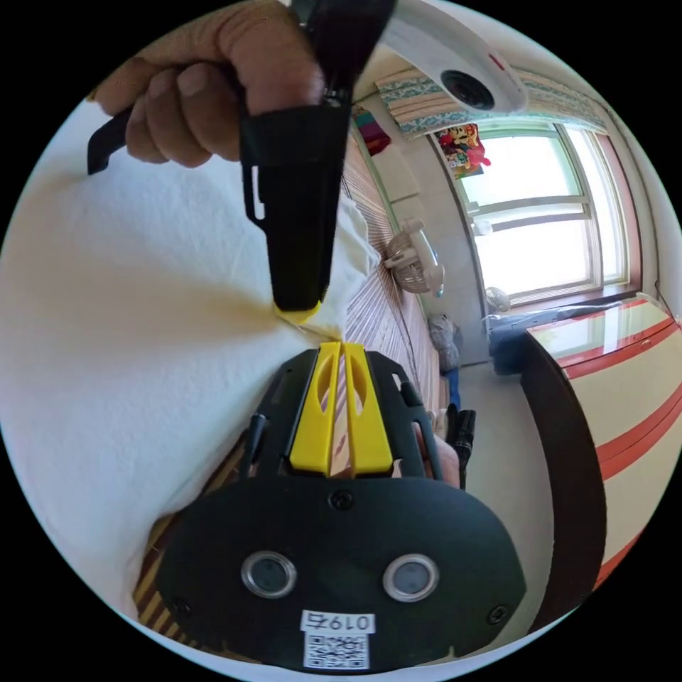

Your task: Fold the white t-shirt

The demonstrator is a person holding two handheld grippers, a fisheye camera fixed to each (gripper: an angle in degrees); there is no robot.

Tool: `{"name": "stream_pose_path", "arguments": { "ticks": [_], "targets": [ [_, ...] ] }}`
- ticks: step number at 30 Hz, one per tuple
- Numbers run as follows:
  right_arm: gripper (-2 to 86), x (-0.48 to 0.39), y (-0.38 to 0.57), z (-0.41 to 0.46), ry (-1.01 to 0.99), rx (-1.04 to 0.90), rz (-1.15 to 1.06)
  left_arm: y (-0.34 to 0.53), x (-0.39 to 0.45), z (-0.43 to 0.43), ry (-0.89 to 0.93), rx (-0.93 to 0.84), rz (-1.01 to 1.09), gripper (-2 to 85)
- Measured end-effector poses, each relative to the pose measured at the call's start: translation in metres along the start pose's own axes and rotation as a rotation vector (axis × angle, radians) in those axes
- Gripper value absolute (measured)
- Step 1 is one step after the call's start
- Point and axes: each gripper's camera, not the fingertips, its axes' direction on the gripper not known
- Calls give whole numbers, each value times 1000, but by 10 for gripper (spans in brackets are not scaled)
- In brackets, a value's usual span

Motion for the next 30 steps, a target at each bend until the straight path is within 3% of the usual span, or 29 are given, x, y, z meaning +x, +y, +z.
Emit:
{"name": "stream_pose_path", "arguments": {
  "ticks": [5, 12, 19, 30],
  "targets": [
    [10, 1, 7, 7, -10, -4, 28, -8, -4, 13, 23, -17, 1, 11],
    [66, -9, 14, 8, 87, 43, -18, -14, -46, -7, 102, 140, -112, 9],
    [75, -11, 20, 5, 85, 81, -56, -41, -56, 28, 107, 30, -92, 8],
    [6, -14, 25, 24, 135, 36, -40, -77, -89, 55, 149, 13, -103, 13]
  ]
}}
